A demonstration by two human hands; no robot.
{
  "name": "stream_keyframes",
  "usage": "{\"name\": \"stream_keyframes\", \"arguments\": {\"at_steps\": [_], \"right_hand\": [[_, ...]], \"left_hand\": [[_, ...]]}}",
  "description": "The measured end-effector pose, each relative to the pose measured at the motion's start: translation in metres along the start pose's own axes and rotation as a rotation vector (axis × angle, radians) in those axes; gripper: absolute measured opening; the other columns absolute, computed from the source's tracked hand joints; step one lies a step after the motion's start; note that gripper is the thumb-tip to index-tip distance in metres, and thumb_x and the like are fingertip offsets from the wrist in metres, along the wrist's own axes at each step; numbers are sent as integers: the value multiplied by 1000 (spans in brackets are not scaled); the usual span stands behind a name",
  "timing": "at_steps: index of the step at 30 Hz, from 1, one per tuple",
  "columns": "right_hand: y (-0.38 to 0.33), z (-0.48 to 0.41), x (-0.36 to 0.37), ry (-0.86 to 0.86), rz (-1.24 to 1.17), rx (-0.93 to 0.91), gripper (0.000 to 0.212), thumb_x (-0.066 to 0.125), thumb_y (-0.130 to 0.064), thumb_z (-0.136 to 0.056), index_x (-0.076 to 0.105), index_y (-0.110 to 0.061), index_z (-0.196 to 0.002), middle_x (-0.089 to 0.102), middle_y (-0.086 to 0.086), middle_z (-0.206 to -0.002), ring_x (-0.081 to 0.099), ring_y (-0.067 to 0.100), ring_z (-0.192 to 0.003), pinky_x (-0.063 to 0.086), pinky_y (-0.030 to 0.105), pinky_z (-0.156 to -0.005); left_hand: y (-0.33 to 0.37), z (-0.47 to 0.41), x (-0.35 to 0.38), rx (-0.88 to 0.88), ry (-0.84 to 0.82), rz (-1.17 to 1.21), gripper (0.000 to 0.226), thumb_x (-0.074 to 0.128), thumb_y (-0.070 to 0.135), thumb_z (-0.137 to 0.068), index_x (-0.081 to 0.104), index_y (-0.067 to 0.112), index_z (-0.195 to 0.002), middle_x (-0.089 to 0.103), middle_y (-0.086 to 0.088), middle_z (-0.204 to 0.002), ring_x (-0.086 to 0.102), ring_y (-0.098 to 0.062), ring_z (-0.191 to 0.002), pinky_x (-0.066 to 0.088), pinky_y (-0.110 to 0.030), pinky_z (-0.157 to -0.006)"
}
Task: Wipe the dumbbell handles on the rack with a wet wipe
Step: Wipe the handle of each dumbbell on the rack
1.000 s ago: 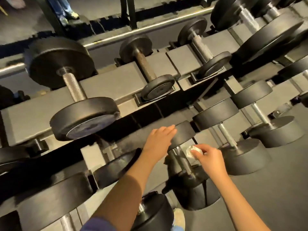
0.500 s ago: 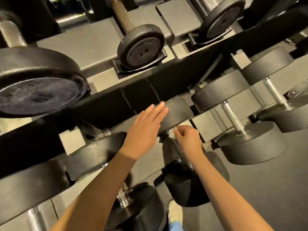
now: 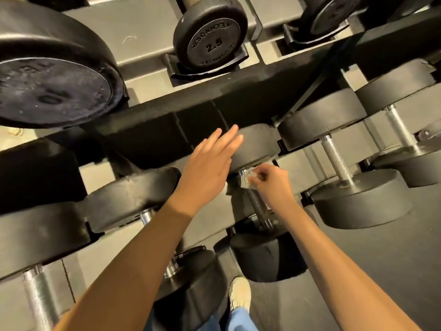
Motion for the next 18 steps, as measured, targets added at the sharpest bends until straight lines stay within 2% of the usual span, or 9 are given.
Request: {"name": "stream_keyframes", "arguments": {"at_steps": [2, 3, 5, 7, 9, 11, 13, 16, 18], "right_hand": [[11, 11, -7, -127, 93, 35, 6, 64, -11, -85, 64, -14, -81, 56, -3, -74, 55, 14, -71, 40, 22, -64], [16, 17, -10, -226, 204, 64, 3, 64, -12, -85, 67, -11, -84, 60, -1, -77, 58, 16, -74, 44, 25, -64], [24, 24, -14, -418, 494, 112, 19, 62, -15, -86, 69, -7, -103, 65, 10, -99, 63, 24, -91, 49, 31, -76], [28, 22, -11, -514, 594, 170, 27, 63, -15, -87, 65, -8, -113, 63, 12, -112, 62, 26, -99, 50, 29, -78], [25, 15, -9, -466, 551, 203, 20, 66, -14, -85, 67, -7, -104, 63, 9, -105, 61, 22, -91, 48, 25, -72], [22, 6, -7, -270, 329, 155, 3, 66, -11, -86, 67, -11, -88, 61, 3, -91, 58, 17, -80, 44, 20, -65], [17, 3, -3, -68, 91, 82, 10, 63, -9, -87, 62, -15, -79, 58, -2, -79, 53, 9, -69, 37, 15, -57], [13, 3, 1, 7, -46, 78, 9, 63, -11, -88, 59, -17, -82, 53, -7, -76, 47, 0, -66, 31, 9, -53], [16, 9, -1, -40, 29, 19, 4, 63, -10, -88, 62, -14, -86, 53, -7, -75, 48, 1, -66, 32, 8, -55]], "left_hand": [[2, 1, 1, -19, 5, 23, 54, 40, 10, -100, 26, 23, -150, 17, 6, -159, 14, -20, -147, 19, -39, -118], [3, 1, 1, -29, 8, 31, 54, 40, 10, -100, 26, 23, -151, 17, 6, -159, 13, -20, -147, 18, -39, -118], [6, 0, 0, -52, 8, 40, 55, 40, 8, -100, 24, 23, -151, 16, 6, -160, 12, -20, -147, 15, -39, -118], [7, 0, -1, -65, 8, 30, 58, 42, 6, -99, 23, 23, -151, 15, 5, -160, 12, -21, -147, 15, -39, -119], [9, 0, -2, -66, 17, 18, 60, 44, 3, -98, 23, 22, -151, 16, 4, -160, 14, -22, -147, 16, -40, -119], [9, 0, -2, -66, 28, 18, 60, 44, 2, -98, 24, 21, -151, 17, 4, -160, 14, -22, -147, 15, -40, -118], [9, 1, -1, -69, 37, 19, 59, 43, 3, -98, 24, 21, -151, 17, 4, -159, 14, -22, -147, 13, -39, -118], [10, 2, 1, -62, 56, 19, 59, 44, 2, -97, 27, 20, -150, 19, 2, -159, 16, -23, -146, 14, -40, -117], [9, 2, 2, -64, 57, 17, 58, 44, 2, -97, 27, 20, -150, 20, 2, -159, 17, -24, -146, 14, -40, -117]]}}
Point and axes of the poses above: each hand's wrist, its own z-axis away from the middle knuckle, its own x-axis out of the palm, y = z × x, the point moved 2 cm from there along -z, towards the middle knuckle
